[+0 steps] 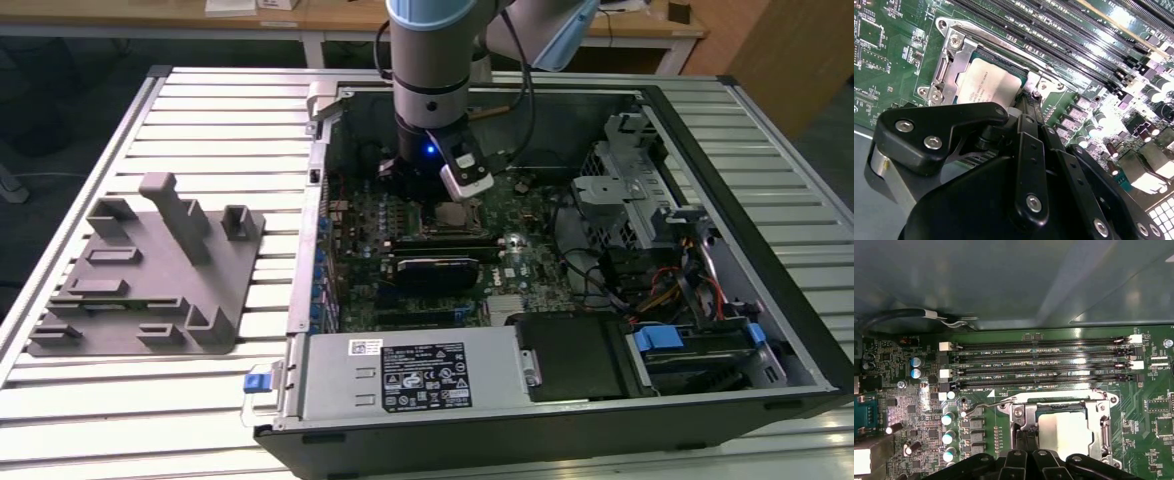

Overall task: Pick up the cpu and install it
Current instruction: 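Close the cpu cover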

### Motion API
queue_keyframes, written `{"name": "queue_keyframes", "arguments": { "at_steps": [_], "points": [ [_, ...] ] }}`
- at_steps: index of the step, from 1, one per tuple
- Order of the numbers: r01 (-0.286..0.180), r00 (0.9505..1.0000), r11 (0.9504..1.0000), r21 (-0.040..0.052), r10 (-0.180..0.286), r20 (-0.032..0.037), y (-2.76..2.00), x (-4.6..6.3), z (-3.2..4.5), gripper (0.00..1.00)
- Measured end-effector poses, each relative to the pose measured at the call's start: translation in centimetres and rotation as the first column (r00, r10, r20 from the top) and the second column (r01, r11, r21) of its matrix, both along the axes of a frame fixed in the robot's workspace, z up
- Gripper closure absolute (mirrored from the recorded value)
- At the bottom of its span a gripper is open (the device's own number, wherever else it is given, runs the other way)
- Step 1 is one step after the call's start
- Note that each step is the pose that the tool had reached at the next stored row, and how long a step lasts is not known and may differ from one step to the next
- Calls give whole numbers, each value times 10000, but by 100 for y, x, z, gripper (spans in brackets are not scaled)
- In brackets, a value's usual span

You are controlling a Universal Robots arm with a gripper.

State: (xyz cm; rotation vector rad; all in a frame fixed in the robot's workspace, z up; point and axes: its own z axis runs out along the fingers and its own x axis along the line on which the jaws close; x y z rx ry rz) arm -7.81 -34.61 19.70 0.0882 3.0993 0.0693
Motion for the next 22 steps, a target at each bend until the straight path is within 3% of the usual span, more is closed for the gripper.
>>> {"name": "queue_keyframes", "arguments": {
  "at_steps": [14,22],
  "points": [
    [0,10000,10000,-9,0,-7,-1,-1,72,89],
    [0,10000,10000,-6,0,-5,-1,-1,283,89]
  ]
}}
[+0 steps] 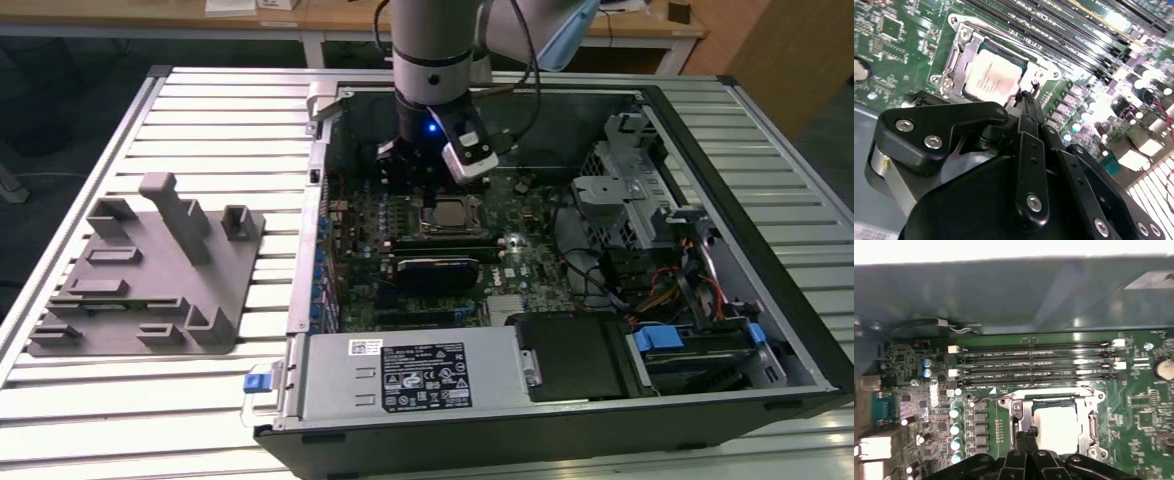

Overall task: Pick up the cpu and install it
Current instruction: 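Close the cpu cover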

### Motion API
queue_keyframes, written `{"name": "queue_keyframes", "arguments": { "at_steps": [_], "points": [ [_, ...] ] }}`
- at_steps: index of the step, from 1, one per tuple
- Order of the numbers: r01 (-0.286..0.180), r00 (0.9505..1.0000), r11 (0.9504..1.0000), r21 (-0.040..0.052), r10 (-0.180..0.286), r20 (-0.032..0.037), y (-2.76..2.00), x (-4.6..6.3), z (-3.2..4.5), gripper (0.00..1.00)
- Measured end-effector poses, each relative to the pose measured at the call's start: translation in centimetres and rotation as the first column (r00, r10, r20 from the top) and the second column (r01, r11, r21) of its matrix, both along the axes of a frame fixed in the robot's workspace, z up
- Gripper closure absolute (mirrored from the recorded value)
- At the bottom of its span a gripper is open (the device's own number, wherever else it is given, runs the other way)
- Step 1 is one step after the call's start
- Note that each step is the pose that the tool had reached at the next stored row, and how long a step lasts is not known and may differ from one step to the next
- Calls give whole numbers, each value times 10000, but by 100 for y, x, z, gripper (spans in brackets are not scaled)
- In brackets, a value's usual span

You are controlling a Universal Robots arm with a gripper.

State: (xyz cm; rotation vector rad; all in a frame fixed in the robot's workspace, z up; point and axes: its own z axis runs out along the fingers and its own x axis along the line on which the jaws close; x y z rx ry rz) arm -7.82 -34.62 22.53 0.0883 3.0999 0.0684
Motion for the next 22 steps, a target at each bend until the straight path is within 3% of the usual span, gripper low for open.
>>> {"name": "queue_keyframes", "arguments": {
  "at_steps": [3,11,22],
  "points": [
    [0,10000,10000,0,0,0,0,0,76,89],
    [-1,10000,10000,-2,1,-2,0,20,83,89],
    [0,10000,10000,0,0,0,5,279,82,89]
  ]
}}
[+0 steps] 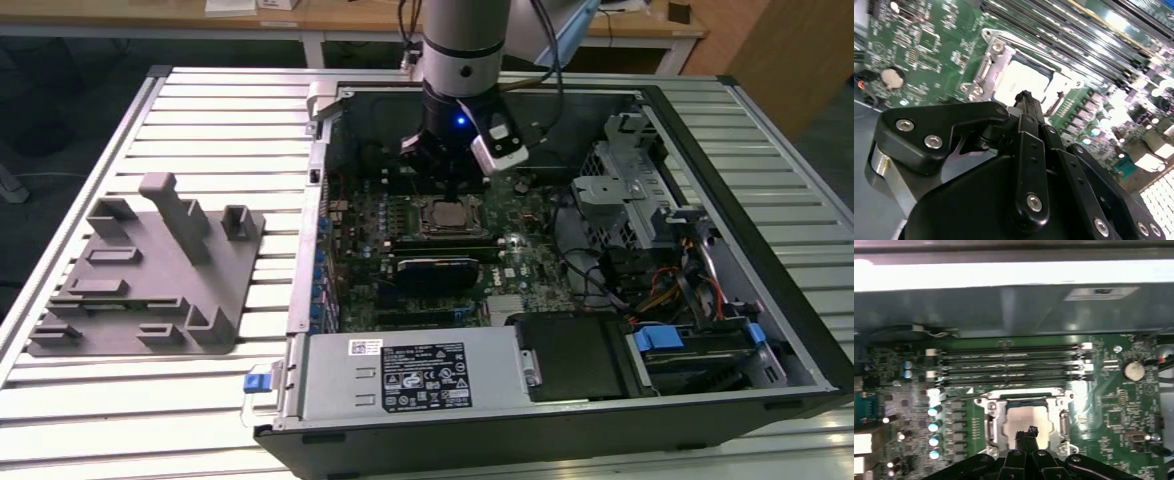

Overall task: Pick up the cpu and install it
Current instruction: 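Close the cpu cover, then install the first cpu locking lever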

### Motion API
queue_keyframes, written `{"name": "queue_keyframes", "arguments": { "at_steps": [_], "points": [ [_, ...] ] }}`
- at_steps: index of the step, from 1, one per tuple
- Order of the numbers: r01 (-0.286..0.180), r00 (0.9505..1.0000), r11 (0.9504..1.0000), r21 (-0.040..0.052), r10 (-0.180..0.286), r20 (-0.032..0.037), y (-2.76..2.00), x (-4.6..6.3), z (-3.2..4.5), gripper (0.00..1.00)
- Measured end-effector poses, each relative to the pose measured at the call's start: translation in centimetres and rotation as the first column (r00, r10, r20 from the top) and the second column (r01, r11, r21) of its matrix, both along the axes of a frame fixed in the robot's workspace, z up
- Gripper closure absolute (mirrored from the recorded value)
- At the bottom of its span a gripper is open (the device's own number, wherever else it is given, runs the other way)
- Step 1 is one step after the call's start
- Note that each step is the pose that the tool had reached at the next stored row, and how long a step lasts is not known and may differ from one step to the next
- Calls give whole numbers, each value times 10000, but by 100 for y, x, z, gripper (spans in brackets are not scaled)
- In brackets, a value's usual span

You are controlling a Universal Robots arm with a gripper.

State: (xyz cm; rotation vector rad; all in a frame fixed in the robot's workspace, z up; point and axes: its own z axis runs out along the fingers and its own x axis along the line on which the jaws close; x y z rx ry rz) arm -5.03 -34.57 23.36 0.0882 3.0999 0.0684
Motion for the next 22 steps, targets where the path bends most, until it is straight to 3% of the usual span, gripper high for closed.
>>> {"name": "queue_keyframes", "arguments": {
  "at_steps": [5,18,22],
  "points": [
    [0,10000,10000,0,0,0,0,98,0,89],
    [0,10000,10000,0,0,0,1,109,2,89],
    [0,10000,10000,1,0,1,1,108,53,89]
  ]
}}
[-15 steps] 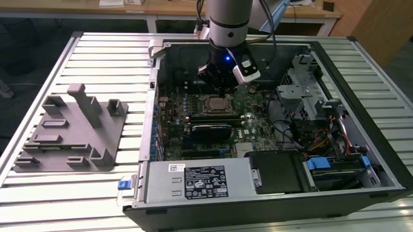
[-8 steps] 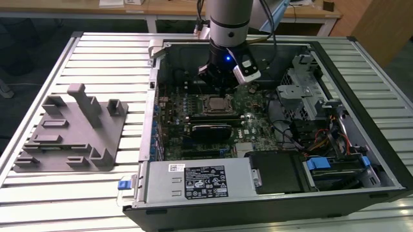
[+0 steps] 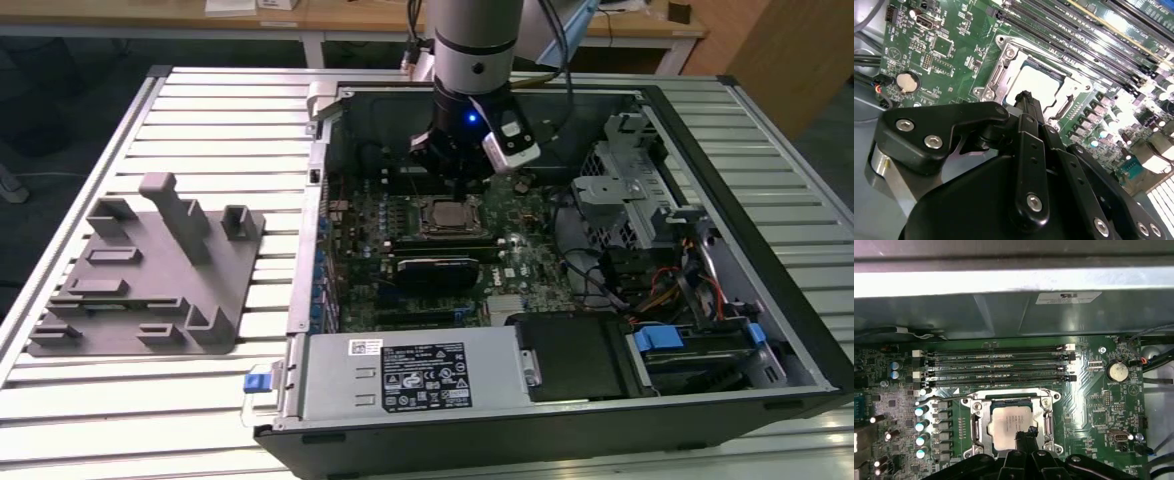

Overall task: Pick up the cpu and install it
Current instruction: 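Install the first cpu locking lever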

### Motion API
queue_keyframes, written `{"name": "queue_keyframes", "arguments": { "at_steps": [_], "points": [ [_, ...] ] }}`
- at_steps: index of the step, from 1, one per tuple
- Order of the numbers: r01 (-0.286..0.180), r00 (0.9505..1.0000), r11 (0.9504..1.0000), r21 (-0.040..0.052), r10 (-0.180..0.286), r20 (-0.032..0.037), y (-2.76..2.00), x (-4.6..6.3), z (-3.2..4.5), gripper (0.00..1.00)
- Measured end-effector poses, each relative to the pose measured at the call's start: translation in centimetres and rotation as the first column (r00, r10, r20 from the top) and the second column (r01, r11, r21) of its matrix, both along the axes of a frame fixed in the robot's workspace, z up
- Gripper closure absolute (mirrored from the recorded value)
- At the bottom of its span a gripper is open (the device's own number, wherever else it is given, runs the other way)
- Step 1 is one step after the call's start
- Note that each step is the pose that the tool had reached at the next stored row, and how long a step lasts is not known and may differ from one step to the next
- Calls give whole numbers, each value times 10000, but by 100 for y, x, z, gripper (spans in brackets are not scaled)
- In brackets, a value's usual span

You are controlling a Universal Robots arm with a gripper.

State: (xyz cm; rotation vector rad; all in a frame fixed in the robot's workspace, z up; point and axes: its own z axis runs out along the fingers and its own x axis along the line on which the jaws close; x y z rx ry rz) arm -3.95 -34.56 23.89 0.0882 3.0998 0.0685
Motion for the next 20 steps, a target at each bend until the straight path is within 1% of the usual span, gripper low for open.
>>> {"name": "queue_keyframes", "arguments": {
  "at_steps": [5,12,15,20],
  "points": [
    [1,10000,10000,0,-1,0,0,0,106,89],
    [-1,10000,10000,0,1,0,0,-6,116,89],
    [0,10000,10000,-1,0,-1,0,-75,116,89],
    [0,10000,10000,0,0,0,0,-262,115,89]
  ]
}}
